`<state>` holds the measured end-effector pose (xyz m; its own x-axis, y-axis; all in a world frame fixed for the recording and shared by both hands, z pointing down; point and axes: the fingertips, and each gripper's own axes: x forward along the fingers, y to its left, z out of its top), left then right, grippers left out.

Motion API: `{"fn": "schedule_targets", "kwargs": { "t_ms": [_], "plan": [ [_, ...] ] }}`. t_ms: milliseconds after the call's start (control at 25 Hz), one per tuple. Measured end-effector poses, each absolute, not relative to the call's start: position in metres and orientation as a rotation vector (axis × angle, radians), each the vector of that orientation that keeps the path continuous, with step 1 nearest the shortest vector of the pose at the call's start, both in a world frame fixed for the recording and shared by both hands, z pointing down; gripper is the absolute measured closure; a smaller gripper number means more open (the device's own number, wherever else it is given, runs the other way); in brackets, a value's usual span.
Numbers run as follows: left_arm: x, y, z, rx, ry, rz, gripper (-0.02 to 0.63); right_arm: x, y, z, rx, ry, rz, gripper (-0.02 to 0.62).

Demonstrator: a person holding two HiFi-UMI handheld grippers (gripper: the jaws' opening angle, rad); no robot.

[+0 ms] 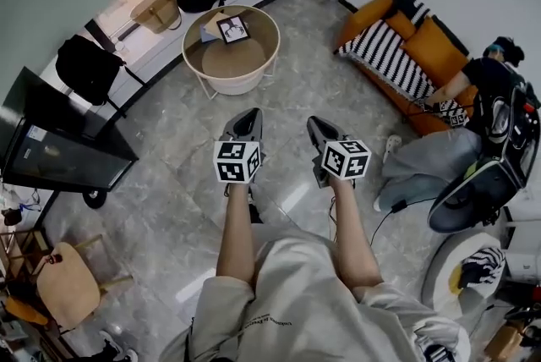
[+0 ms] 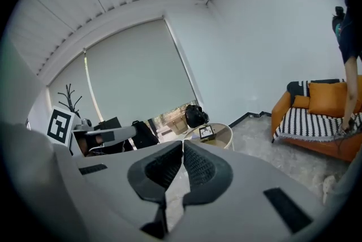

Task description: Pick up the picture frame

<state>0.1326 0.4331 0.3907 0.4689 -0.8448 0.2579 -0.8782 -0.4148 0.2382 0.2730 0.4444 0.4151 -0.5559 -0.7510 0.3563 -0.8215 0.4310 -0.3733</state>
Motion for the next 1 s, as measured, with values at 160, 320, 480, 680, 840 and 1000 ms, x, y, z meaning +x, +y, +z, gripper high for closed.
{"fn": "schedule_targets", "kwargs": {
  "t_ms": [160,320,480,680,840,1000],
  "plan": [
    [0.099,0.41,0.398,2.34,-1.468,0.098,0.586,0.246,0.419,0.418,1.368,-2.524,0.78,0.56],
    [0.071,0.392,0.404,2.304,-1.5,0.078,0.586,0.225,0.398,0.427,1.309,-2.501,0.778,0.56],
    [0.033,0.369,0.404,2.274,-1.578,0.066,0.586,0.197,0.374,0.43,1.292,-2.521,0.852,0.56],
    [-0.031,0.347,0.406,2.248,-1.655,0.071,0.585,0.15,0.347,0.449,1.245,-2.513,0.905,0.56],
    [-0.066,0.331,0.409,2.251,-1.663,0.085,0.586,0.118,0.326,0.452,1.243,-2.553,0.994,0.56],
    [-0.091,0.312,0.418,2.254,-1.641,0.081,0.586,0.097,0.316,0.464,1.269,-2.528,1.003,0.56]
  ]
}}
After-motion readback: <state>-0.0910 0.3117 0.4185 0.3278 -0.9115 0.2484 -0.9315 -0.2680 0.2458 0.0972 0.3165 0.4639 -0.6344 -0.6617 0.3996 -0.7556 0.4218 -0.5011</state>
